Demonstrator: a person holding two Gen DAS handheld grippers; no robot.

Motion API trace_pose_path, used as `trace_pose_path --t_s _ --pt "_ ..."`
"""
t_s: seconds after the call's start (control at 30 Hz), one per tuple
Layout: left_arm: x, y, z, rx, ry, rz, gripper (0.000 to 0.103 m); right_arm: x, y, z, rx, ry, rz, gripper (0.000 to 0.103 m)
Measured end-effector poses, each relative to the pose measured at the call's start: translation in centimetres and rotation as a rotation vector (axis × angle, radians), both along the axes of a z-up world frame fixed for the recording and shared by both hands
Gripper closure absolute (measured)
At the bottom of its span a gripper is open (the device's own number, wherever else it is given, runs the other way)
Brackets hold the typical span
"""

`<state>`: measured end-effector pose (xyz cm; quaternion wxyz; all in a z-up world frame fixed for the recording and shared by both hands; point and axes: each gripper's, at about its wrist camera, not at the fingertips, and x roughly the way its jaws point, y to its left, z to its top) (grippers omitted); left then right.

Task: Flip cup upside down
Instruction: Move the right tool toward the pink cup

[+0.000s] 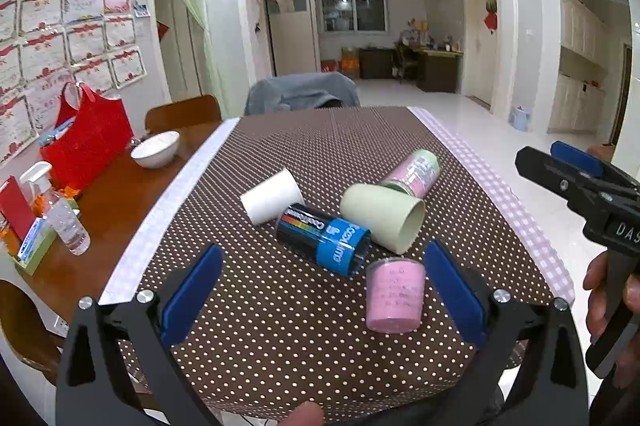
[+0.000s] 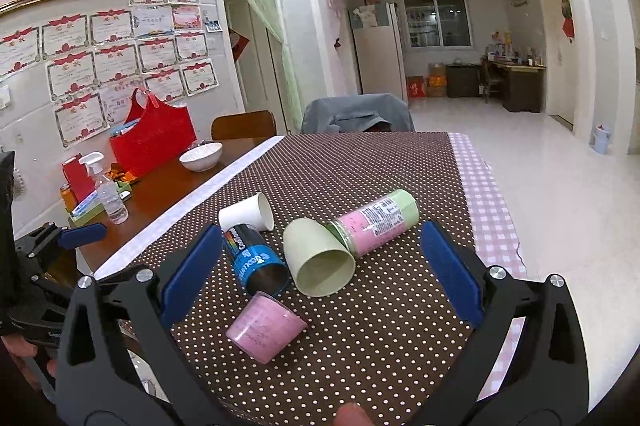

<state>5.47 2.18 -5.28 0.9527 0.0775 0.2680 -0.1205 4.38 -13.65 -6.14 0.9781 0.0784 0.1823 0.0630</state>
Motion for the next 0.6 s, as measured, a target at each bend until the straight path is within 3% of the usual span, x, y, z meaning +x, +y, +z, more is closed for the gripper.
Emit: trace_pose_path --t_s 0.6 --pt "-1.8 2.3 1.4 -0.052 -0.103 0.066 0.004 0.0 2.4 0.6 -0.073 -0.026 0.075 0.006"
